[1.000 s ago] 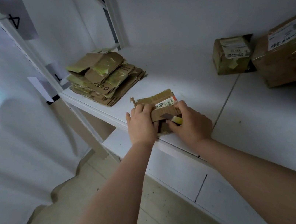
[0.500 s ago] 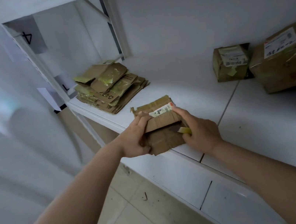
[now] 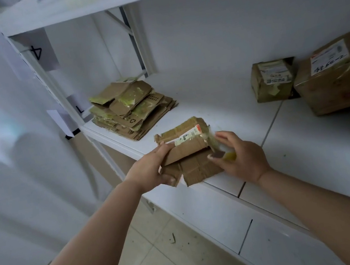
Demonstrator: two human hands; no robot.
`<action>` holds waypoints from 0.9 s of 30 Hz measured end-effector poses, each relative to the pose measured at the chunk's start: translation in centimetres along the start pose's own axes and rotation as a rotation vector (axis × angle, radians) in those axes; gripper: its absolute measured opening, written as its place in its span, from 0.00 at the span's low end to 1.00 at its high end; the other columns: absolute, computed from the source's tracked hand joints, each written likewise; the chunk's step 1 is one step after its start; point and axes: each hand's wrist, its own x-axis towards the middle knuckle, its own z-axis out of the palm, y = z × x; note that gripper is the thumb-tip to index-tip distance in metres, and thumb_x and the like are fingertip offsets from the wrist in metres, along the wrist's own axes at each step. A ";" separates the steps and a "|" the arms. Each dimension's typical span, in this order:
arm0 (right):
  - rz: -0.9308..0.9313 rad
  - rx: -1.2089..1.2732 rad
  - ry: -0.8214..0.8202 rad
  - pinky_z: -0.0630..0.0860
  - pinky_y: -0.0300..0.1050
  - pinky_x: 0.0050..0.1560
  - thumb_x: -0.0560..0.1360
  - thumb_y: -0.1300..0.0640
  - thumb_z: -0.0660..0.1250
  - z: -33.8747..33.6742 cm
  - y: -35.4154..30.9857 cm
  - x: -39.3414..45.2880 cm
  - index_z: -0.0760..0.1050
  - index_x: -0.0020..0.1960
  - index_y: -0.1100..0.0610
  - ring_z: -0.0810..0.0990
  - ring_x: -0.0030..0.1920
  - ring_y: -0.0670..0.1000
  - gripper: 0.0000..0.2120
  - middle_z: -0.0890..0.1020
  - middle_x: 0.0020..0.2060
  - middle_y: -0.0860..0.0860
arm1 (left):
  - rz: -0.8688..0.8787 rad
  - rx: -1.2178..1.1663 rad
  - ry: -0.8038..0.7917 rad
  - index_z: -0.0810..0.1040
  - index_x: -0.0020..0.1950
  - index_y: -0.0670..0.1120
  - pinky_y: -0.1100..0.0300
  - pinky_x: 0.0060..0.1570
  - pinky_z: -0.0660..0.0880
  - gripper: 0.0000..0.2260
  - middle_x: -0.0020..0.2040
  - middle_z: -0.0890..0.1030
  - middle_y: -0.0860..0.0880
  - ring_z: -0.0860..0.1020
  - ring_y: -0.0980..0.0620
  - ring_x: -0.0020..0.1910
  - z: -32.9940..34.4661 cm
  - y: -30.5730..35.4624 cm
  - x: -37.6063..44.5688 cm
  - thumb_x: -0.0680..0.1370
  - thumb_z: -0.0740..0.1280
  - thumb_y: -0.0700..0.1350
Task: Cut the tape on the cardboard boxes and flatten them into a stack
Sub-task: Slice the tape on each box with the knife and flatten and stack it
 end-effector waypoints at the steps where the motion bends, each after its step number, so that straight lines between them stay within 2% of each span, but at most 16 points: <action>1: 0.017 0.076 0.087 0.77 0.40 0.43 0.72 0.41 0.68 -0.3 -0.2 0.1 0.73 0.64 0.56 0.82 0.44 0.49 0.27 0.83 0.52 0.48 | 0.009 -0.093 -0.008 0.61 0.73 0.57 0.55 0.59 0.71 0.38 0.67 0.72 0.55 0.73 0.52 0.60 -0.4 0.1 0.1 0.69 0.77 0.53; 4: 0.164 0.231 0.292 0.75 0.41 0.42 0.74 0.46 0.64 -0.9 -0.8 1.1 0.79 0.51 0.57 0.79 0.40 0.50 0.15 0.80 0.38 0.47 | -0.014 -0.241 -0.008 0.72 0.67 0.54 0.60 0.55 0.71 0.29 0.58 0.77 0.56 0.75 0.55 0.55 -1.2 0.8 -0.1 0.70 0.72 0.62; 6: 0.272 0.140 0.251 0.75 0.45 0.41 0.76 0.54 0.64 -0.7 -0.3 2.0 0.78 0.47 0.58 0.78 0.40 0.56 0.08 0.80 0.36 0.52 | -0.069 -0.276 0.035 0.78 0.61 0.52 0.57 0.53 0.74 0.23 0.55 0.80 0.53 0.77 0.53 0.53 -1.5 1.5 -0.1 0.73 0.63 0.65; 8: 0.318 0.063 0.160 0.75 0.46 0.43 0.77 0.55 0.63 -0.2 0.3 2.5 0.78 0.51 0.60 0.80 0.44 0.60 0.10 0.82 0.40 0.57 | -0.116 -0.318 0.132 0.82 0.50 0.48 0.55 0.46 0.73 0.24 0.46 0.81 0.49 0.77 0.50 0.45 -1.8 2.4 -0.1 0.76 0.56 0.65; 10: 0.317 0.058 0.067 0.75 0.46 0.46 0.78 0.52 0.63 0.0 0.0 2.5 0.78 0.58 0.58 0.80 0.48 0.60 0.13 0.83 0.46 0.58 | -0.169 -0.293 0.216 0.83 0.45 0.45 0.51 0.42 0.73 0.25 0.40 0.81 0.45 0.77 0.47 0.40 -2.1 2.8 0.2 0.78 0.56 0.62; 13: 0.221 0.080 -0.048 0.74 0.46 0.56 0.79 0.50 0.63 0.8 -1.2 2.3 0.72 0.68 0.51 0.76 0.61 0.56 0.19 0.78 0.63 0.51 | -0.099 -0.162 0.223 0.84 0.52 0.48 0.51 0.49 0.76 0.15 0.52 0.84 0.50 0.79 0.50 0.48 -1.9 2.8 0.5 0.80 0.62 0.55; 15: 0.177 0.069 -0.116 0.70 0.46 0.64 0.78 0.51 0.63 1.6 -1.5 2.4 0.69 0.70 0.48 0.70 0.68 0.51 0.20 0.69 0.70 0.45 | -0.047 -0.137 0.179 0.80 0.60 0.50 0.55 0.57 0.73 0.13 0.63 0.79 0.51 0.77 0.50 0.58 -2.0 2.7 0.5 0.78 0.65 0.53; 16: 0.174 0.047 -0.160 0.67 0.45 0.67 0.78 0.51 0.63 2.0 -1.6 2.5 0.68 0.71 0.47 0.68 0.70 0.49 0.21 0.67 0.72 0.43 | -0.031 -0.133 0.136 0.76 0.66 0.51 0.56 0.63 0.69 0.18 0.69 0.74 0.51 0.73 0.49 0.65 -2.0 2.4 0.5 0.77 0.67 0.54; 18: 0.188 -0.014 -0.269 0.64 0.47 0.69 0.79 0.50 0.63 2.9 -1.5 2.5 0.66 0.72 0.46 0.63 0.73 0.48 0.22 0.62 0.74 0.41 | -0.035 -0.119 -0.043 0.61 0.77 0.51 0.52 0.73 0.56 0.32 0.78 0.59 0.47 0.56 0.46 0.77 -1.5 1.7 0.3 0.76 0.67 0.58; 20: 0.173 -0.142 -0.368 0.63 0.50 0.70 0.79 0.50 0.60 3.7 -1.8 2.4 0.63 0.73 0.45 0.55 0.76 0.48 0.23 0.58 0.75 0.41 | -0.091 -0.037 -0.235 0.45 0.80 0.51 0.46 0.74 0.47 0.42 0.79 0.43 0.43 0.40 0.44 0.77 0.3 0.7 -0.3 0.75 0.64 0.63; 22: 0.136 -0.297 -0.423 0.63 0.51 0.70 0.80 0.51 0.58 4.3 -2.4 2.1 0.60 0.75 0.46 0.50 0.77 0.49 0.23 0.55 0.76 0.42 | -0.136 0.067 -0.324 0.35 0.78 0.50 0.41 0.75 0.45 0.45 0.76 0.32 0.41 0.32 0.44 0.75 2.5 -0.3 -0.9 0.75 0.61 0.66; 25: 0.141 -0.345 -0.454 0.64 0.52 0.69 0.80 0.50 0.58 4.2 -2.6 2.6 0.63 0.73 0.45 0.54 0.76 0.51 0.21 0.58 0.76 0.44 | -0.138 0.070 -0.332 0.32 0.77 0.48 0.43 0.75 0.44 0.45 0.75 0.28 0.41 0.29 0.44 0.74 3.6 -0.5 -1.1 0.76 0.59 0.66; 27: 0.180 -0.275 -0.402 0.71 0.49 0.61 0.80 0.48 0.58 3.3 -2.7 3.1 0.70 0.69 0.46 0.68 0.70 0.53 0.18 0.70 0.71 0.48 | -0.139 0.043 -0.351 0.34 0.78 0.49 0.44 0.75 0.42 0.45 0.75 0.29 0.42 0.30 0.44 0.74 3.0 -0.4 -0.7 0.75 0.58 0.68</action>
